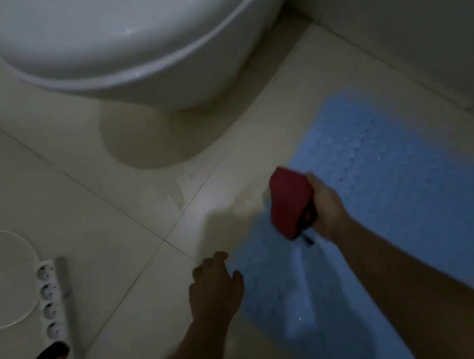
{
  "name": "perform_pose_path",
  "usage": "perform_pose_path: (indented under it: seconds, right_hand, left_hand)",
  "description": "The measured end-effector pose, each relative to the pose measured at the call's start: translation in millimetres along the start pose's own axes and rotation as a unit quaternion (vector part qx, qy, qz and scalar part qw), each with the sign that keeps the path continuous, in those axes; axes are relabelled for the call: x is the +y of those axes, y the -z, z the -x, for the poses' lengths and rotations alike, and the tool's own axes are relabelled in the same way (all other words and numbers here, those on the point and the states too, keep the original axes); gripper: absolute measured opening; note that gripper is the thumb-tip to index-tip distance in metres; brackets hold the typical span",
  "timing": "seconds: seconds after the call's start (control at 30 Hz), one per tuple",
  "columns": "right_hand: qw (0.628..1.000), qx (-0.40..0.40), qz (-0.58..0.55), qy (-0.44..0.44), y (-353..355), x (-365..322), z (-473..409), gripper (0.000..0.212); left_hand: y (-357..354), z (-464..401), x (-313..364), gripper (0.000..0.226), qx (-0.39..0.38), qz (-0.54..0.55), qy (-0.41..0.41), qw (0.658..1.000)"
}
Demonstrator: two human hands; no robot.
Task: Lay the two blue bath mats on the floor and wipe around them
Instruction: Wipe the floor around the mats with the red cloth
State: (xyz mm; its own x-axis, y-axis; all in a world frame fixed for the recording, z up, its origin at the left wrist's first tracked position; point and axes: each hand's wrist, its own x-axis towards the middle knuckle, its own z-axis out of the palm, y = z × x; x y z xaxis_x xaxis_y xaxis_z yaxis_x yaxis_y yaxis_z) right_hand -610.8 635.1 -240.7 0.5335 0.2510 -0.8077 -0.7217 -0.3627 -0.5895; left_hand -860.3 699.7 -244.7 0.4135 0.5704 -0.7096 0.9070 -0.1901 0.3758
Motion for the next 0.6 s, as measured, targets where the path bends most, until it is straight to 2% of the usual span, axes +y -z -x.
perform_pose_path:
  seconds: [0.07,0.13,0.2,0.27,0.3,0.33,0.4,0.47,0.53,0.6]
  right_hand:
    - [0.985,0.042,0.127,0.106,-11,-11,-76,0.04]
    - [0.939,0.048,0.262,0.22,-28,-12,-129,0.036]
    - [0.861,0.037,0.396,0.316,-47,17,-159,0.039]
    - [0.744,0.058,0.545,0.383,-59,79,-181,0.043]
    - [0.691,0.071,0.591,0.411,-63,110,-181,0.046]
    - [0.66,0.065,0.608,0.437,-68,142,-175,0.049]
    - [0.609,-0.006,0.62,0.494,-70,201,-152,0.052]
    - [0.539,-0.108,0.653,0.521,-62,237,-128,0.055]
    - [0.458,-0.188,0.683,0.537,-45,236,-126,0.055]
    - [0.373,-0.229,0.707,0.556,-31,205,-147,0.055]
  left_hand:
    - [-30,-49,-21,0.06,0.043,-0.072,-0.04,0.996]
    - [-52,-92,-42,0.071,0.076,-0.127,-0.081,0.986]
    - [-68,-121,-61,0.079,0.103,-0.15,-0.109,0.977]
    - [-82,-140,-81,0.088,0.133,-0.164,-0.133,0.968]
    - [-84,-142,-88,0.094,0.139,-0.172,-0.137,0.965]
    - [-88,-143,-96,0.1,0.148,-0.179,-0.14,0.963]
    - [-95,-141,-111,0.113,0.164,-0.189,-0.151,0.956]
    - [-99,-137,-123,0.122,0.166,-0.196,-0.164,0.952]
    - [-101,-135,-128,0.13,0.152,-0.207,-0.167,0.952]
    - [-103,-135,-128,0.137,0.138,-0.208,-0.161,0.955]
